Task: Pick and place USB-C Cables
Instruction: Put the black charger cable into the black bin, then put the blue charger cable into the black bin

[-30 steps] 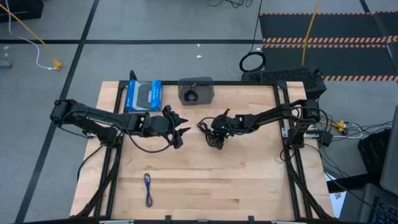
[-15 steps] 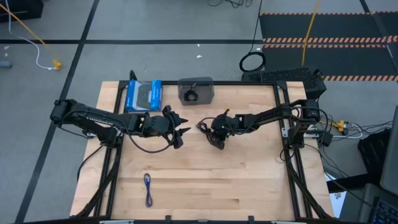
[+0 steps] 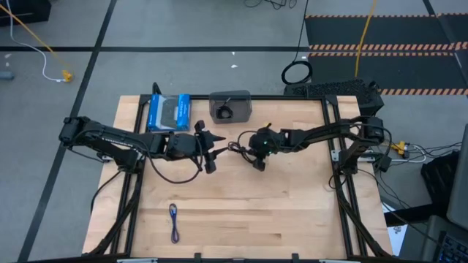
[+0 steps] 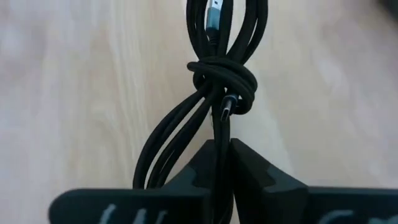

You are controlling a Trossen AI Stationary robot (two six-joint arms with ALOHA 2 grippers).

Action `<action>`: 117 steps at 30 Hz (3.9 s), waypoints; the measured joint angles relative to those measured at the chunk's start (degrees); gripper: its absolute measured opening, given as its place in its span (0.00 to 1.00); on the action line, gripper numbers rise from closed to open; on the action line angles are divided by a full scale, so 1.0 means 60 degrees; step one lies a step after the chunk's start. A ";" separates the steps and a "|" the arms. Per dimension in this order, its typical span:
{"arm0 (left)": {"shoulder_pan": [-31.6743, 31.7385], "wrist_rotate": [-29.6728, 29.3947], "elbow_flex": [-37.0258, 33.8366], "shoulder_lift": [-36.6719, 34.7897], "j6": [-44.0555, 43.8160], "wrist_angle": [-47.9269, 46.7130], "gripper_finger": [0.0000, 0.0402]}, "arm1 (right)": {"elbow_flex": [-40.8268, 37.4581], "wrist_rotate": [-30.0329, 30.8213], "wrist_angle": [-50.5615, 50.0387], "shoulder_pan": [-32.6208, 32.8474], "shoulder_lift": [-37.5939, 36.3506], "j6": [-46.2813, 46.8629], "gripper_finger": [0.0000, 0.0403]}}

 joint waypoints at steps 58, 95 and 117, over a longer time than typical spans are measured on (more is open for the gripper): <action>0.0942 0.0033 -0.0004 -0.1770 -0.1341 -0.3061 0.43 | 0.6113 0.0741 -0.2719 -0.3682 0.2931 -0.4426 0.07; 0.0942 0.0026 -0.0004 -0.1770 -0.1323 -0.2857 0.43 | 0.5104 -0.0266 -0.1805 -0.3900 0.3083 -0.4130 0.07; 0.0646 0.0007 -0.0004 -0.1770 -0.1369 -0.2645 0.43 | 0.5100 -0.0175 -0.3858 -0.3396 0.0986 -0.2884 0.37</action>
